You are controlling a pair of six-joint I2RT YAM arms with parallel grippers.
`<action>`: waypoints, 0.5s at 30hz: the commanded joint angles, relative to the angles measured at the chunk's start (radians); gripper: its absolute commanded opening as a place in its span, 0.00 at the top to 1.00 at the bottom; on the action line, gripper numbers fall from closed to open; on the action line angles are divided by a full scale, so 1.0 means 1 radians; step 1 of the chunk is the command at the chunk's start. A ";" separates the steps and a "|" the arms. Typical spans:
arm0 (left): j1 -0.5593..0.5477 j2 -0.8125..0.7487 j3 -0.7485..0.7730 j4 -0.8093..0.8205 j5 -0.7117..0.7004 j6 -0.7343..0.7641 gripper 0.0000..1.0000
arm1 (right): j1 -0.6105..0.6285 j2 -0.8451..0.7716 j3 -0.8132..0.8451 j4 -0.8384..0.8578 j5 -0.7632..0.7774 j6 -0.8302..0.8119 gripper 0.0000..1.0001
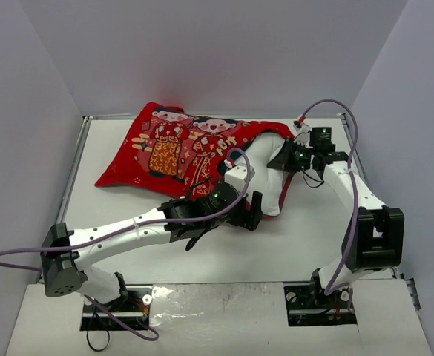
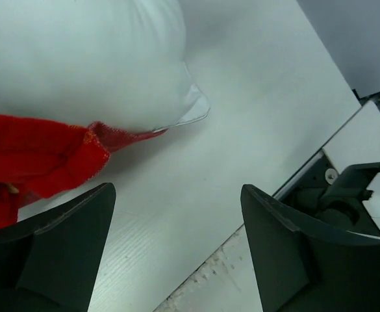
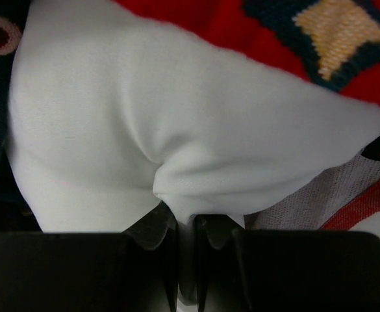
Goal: Remove the pillowcase from the pillow
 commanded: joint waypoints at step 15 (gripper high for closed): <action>-0.007 0.241 0.128 -0.111 -0.598 -0.127 0.60 | -0.013 -0.025 0.059 0.166 -0.125 0.218 1.00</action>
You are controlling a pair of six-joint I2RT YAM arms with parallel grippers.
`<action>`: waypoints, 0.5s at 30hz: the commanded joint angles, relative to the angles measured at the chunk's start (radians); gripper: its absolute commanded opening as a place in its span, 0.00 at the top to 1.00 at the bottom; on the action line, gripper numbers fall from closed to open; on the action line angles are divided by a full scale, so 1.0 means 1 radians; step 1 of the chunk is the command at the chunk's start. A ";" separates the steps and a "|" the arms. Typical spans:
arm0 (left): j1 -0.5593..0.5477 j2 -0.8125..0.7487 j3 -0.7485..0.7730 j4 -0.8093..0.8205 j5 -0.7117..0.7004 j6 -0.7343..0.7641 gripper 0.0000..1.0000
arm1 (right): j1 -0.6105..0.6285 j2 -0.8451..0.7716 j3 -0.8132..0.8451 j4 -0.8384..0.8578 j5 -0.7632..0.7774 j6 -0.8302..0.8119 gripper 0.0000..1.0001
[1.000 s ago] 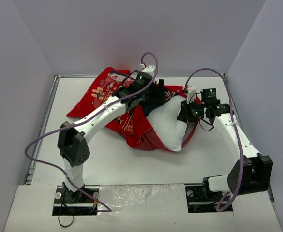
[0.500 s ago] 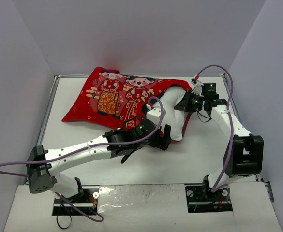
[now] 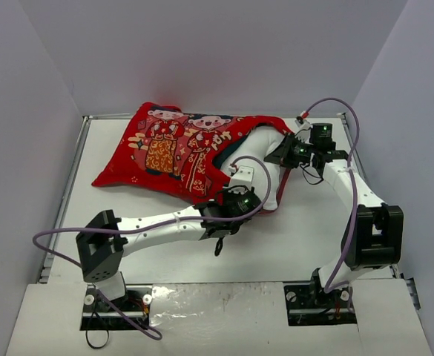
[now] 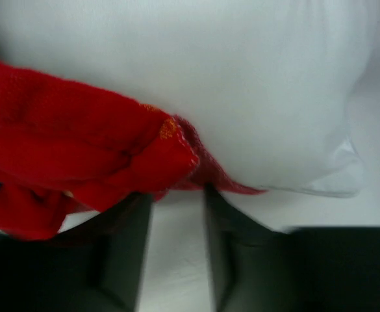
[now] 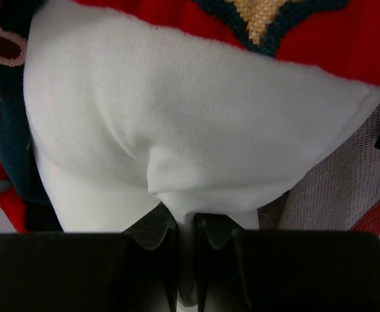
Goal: Remove the pillowcase from the pillow
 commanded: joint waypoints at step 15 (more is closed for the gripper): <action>0.099 -0.343 -0.129 -0.011 -0.029 0.141 0.68 | -0.112 -0.046 0.058 0.049 -0.141 -0.130 1.00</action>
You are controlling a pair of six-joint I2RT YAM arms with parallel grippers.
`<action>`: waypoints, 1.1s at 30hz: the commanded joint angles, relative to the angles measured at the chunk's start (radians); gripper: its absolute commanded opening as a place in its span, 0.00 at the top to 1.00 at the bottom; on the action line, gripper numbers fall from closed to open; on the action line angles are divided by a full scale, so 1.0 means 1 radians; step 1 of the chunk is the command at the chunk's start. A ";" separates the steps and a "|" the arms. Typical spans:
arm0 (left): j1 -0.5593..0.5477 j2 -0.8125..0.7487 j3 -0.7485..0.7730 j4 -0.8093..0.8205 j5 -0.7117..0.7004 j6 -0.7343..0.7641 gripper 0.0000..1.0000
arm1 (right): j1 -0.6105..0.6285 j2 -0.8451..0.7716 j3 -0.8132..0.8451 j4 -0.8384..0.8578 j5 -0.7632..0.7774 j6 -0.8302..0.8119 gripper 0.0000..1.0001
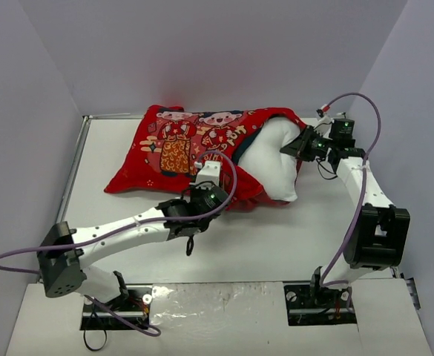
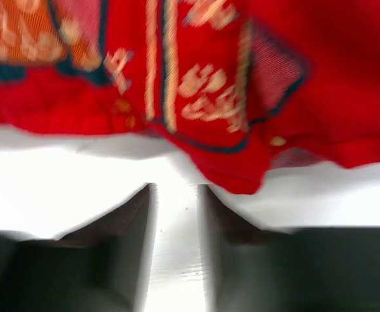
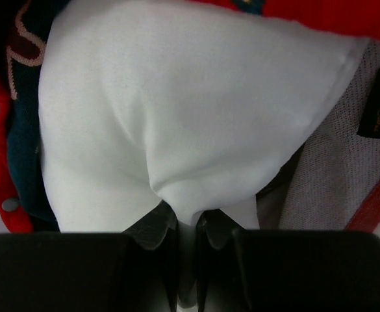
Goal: Remove the pillowcase from the pillow
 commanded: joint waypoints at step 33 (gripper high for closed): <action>0.346 0.802 1.401 -0.313 0.781 0.528 0.39 | 0.196 -0.231 -0.060 -0.129 -0.010 -0.571 1.00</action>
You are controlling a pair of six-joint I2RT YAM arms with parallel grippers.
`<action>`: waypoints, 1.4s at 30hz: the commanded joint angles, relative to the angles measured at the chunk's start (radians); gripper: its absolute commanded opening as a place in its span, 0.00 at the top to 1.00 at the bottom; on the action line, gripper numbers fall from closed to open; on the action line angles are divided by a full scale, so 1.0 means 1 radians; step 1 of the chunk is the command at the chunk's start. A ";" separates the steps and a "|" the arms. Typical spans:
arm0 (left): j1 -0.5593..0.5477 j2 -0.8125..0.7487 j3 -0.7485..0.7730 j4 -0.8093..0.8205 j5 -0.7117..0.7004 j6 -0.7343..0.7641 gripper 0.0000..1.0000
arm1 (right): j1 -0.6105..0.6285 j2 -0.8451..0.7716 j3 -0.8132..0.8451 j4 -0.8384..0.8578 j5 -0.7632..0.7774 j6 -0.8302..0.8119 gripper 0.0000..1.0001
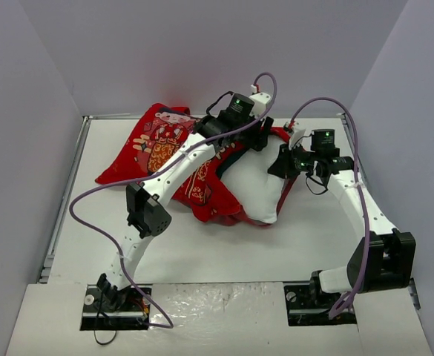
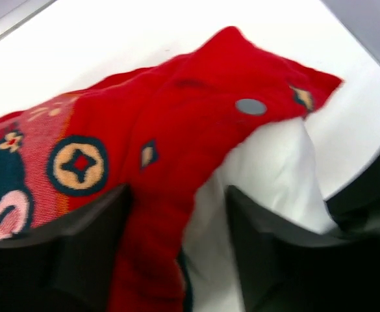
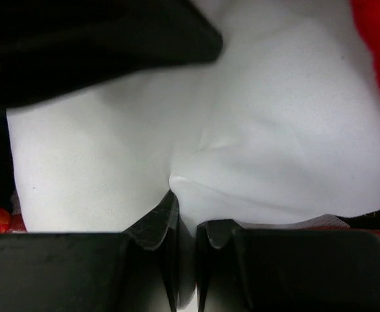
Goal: Remove the pillowcase from the pillow
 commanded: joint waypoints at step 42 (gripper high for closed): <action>0.117 0.145 0.063 0.076 -0.201 -0.382 0.61 | 0.302 -0.167 -0.007 -0.076 0.049 -0.209 1.00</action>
